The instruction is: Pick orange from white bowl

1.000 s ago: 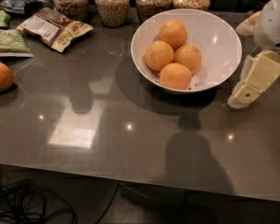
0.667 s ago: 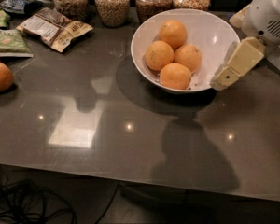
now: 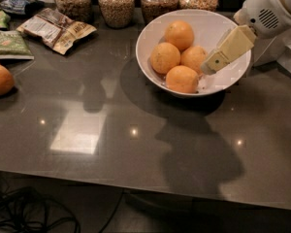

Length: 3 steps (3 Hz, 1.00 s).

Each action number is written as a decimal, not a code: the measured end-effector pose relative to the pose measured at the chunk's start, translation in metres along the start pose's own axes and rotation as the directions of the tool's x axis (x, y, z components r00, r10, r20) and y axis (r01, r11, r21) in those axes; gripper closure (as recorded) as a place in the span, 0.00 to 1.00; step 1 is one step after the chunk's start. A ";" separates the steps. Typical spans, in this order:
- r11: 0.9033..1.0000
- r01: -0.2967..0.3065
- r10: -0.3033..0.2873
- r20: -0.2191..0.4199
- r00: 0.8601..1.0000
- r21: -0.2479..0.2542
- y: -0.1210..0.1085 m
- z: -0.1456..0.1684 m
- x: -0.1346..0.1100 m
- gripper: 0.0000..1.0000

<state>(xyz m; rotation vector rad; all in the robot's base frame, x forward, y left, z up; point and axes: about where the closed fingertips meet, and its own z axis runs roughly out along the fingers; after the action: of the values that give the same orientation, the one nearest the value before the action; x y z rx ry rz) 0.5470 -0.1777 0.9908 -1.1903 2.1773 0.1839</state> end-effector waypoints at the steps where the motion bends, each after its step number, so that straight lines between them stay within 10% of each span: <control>1: 0.999 -0.027 0.025 0.085 0.996 0.021 -0.007 0.006 -0.015 0.00; 3: 0.976 -0.192 0.147 0.330 0.932 0.107 -0.041 0.043 -0.084 0.00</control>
Offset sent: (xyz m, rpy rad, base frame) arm 0.1060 0.0555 0.0481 0.3689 -0.3354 -0.1727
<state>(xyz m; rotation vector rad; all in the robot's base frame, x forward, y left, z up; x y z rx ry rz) 0.6321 -0.1251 1.0147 -0.8296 1.9679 0.2759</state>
